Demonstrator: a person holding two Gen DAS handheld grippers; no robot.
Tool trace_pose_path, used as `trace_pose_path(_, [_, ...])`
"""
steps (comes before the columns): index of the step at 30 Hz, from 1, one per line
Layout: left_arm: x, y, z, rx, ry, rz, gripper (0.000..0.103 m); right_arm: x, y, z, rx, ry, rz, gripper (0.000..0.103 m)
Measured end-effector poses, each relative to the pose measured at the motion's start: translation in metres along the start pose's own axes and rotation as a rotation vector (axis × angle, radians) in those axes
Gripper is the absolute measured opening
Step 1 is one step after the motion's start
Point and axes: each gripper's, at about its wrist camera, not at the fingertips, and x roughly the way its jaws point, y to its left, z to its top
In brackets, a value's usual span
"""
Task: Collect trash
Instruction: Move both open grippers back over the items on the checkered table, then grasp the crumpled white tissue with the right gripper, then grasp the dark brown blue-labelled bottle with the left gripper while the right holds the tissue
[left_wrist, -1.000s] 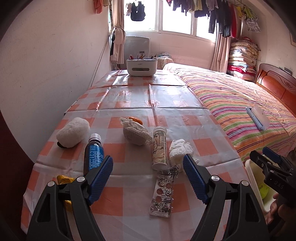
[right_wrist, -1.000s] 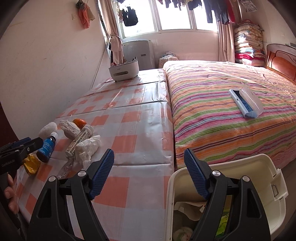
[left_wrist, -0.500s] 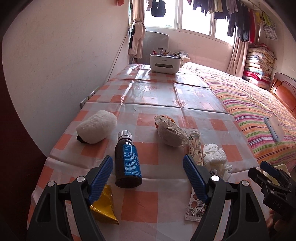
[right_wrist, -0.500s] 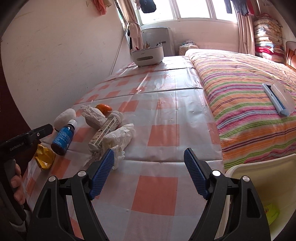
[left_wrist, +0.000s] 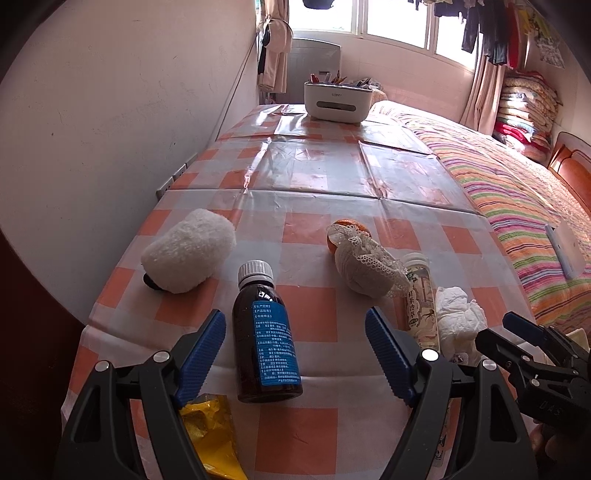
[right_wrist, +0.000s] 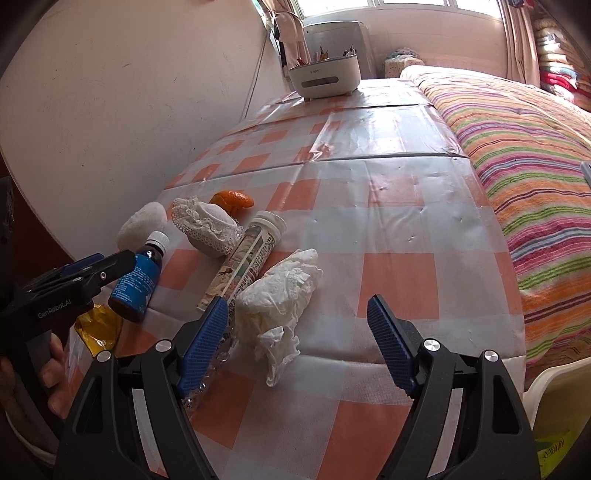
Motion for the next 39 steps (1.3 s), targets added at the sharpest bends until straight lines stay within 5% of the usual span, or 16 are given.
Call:
trace_pose_path(17, [0.011, 0.01, 0.003, -0.05, 0.038, -0.009, 0.076, 0.037, 0.009, 0.014, -0.019, 0.087, 0.031, 0.066])
trace_pose_path(25, [0.016, 0.01, 0.002, -0.044, 0.049, -0.001, 0.076, 0.038, 0.006, 0.014, -0.028, 0.089, 0.049, 0.028])
trace_pose_path(39, [0.024, 0.007, 0.002, -0.035, 0.07, 0.009, 0.076, 0.005, 0.006, 0.015, -0.022, -0.024, 0.081, 0.025])
